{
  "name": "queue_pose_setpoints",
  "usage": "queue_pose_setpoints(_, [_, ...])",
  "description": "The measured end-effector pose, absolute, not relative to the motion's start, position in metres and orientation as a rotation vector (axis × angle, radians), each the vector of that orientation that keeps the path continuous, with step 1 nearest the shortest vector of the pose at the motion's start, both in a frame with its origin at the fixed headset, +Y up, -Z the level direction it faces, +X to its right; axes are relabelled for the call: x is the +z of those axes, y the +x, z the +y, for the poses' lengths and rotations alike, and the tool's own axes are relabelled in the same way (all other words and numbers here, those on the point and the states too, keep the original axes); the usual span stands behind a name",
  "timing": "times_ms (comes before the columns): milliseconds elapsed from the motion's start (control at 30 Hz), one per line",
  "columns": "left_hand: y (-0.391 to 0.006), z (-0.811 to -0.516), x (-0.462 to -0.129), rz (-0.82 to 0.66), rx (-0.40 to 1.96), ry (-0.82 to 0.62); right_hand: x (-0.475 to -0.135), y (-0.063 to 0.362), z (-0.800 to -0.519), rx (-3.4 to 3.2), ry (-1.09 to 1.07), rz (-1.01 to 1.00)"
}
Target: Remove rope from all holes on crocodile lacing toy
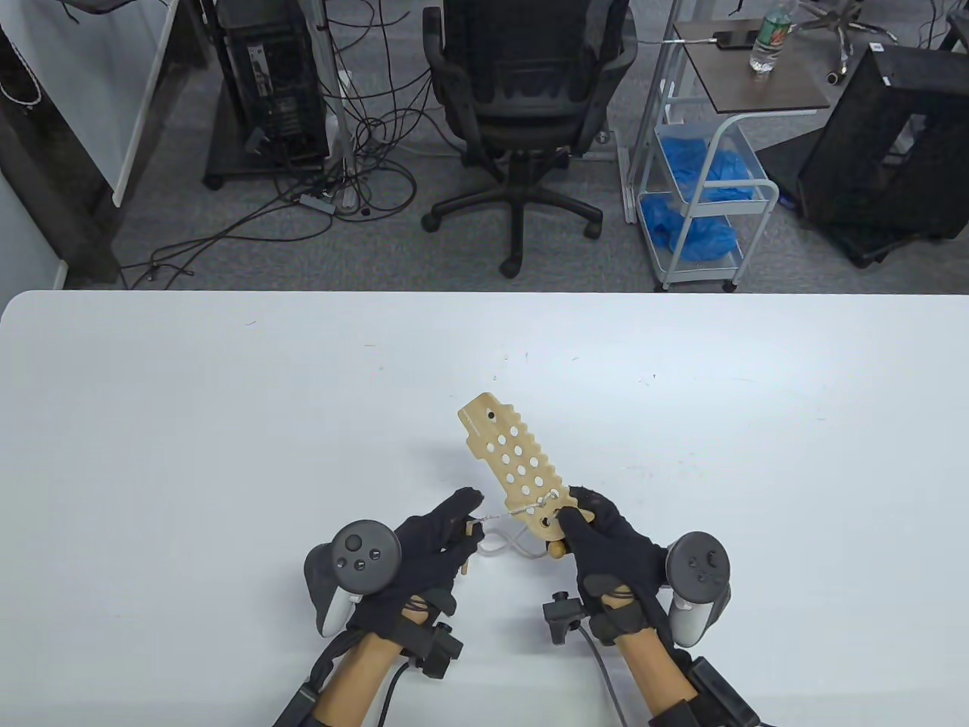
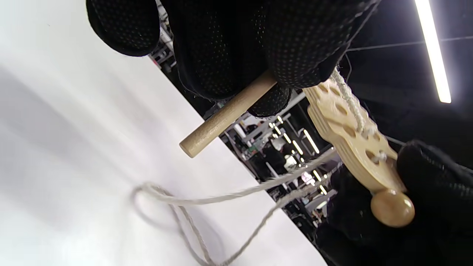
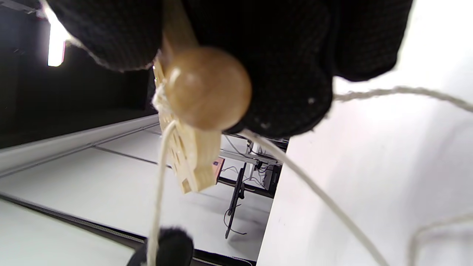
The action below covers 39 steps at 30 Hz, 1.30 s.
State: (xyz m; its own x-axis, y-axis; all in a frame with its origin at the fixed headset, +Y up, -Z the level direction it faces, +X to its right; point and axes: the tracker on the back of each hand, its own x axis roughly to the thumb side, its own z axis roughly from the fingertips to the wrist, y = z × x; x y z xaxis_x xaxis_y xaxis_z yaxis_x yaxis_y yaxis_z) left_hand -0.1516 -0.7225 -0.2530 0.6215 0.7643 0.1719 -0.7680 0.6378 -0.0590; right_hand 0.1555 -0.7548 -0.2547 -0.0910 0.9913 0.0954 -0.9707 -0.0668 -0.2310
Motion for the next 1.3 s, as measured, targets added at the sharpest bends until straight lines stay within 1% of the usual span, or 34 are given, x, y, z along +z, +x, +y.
queue_pose_setpoints(333, [-0.179, -0.721, -0.261, -0.098, 0.910, 0.070, -0.263, 0.184, -0.762, 1.532, -0.232, -0.235])
queue_pose_setpoints(700, [-0.205, -0.720, -0.267, -0.009, 0.922, 0.123, -0.270, 0.210, -0.769, 1.481, -0.308, -0.216])
queue_pose_setpoints(1300, [-0.238, -0.724, -0.271, 0.114, 0.962, 0.152, -0.270, 0.233, -0.771, 1.400, -0.388, -0.249])
